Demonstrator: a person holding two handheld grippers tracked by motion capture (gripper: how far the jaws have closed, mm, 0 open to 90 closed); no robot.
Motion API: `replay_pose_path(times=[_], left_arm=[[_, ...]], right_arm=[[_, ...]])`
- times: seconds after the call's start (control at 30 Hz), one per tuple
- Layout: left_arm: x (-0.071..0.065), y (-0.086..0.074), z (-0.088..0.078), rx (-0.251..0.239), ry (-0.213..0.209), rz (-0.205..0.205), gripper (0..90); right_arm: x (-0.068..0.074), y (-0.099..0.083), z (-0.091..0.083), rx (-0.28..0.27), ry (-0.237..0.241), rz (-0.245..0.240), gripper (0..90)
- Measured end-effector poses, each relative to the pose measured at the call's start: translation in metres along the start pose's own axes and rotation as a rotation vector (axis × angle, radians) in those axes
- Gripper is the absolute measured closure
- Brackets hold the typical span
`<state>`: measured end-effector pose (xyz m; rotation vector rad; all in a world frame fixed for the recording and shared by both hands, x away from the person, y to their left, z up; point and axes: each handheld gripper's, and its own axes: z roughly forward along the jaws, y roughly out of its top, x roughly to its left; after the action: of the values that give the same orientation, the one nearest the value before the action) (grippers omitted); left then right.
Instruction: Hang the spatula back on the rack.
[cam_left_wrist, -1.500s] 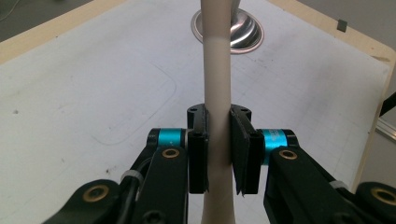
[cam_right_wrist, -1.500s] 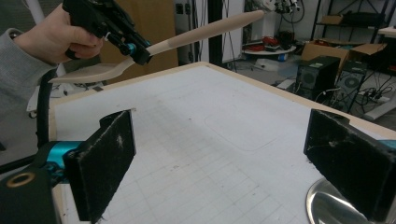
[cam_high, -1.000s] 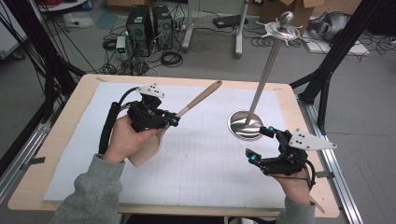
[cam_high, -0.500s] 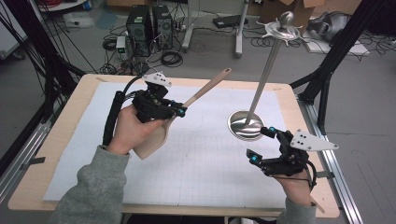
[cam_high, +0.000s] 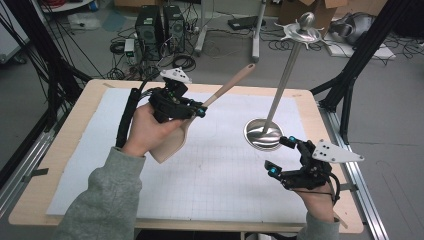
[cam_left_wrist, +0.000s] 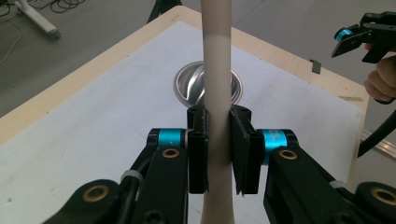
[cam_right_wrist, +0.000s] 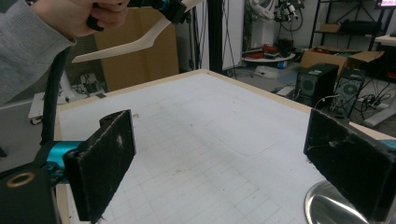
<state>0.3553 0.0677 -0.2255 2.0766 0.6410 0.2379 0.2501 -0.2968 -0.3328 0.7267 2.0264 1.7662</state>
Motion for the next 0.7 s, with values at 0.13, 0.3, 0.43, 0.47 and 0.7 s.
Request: replay_pose_path(times=[0.13, 0.3, 0.43, 0.47, 0.7], left_arm=[[-0.002, 0.007, 0.002, -0.003, 0.0, 0.01, 77.9], [-0.003, 0.016, 0.0, -0.029, -0.015, 0.011, 77.9], [0.0, 0.023, -0.001, -0.047, -0.031, -0.003, 77.9], [0.0, 0.024, -0.001, -0.053, -0.034, -0.005, 77.9], [0.003, 0.032, -0.003, -0.076, -0.039, -0.009, 77.9]], right_arm=[[0.0, -0.001, 0.0, 0.002, 0.001, 0.004, 8.1], [0.0, -0.001, -0.003, 0.001, -0.001, 0.006, 8.1], [-0.002, -0.002, -0.005, -0.008, -0.005, 0.001, 8.1], [-0.001, -0.002, -0.006, -0.005, -0.005, 0.007, 8.1], [-0.002, -0.003, -0.011, -0.007, -0.011, 0.012, 8.1]])
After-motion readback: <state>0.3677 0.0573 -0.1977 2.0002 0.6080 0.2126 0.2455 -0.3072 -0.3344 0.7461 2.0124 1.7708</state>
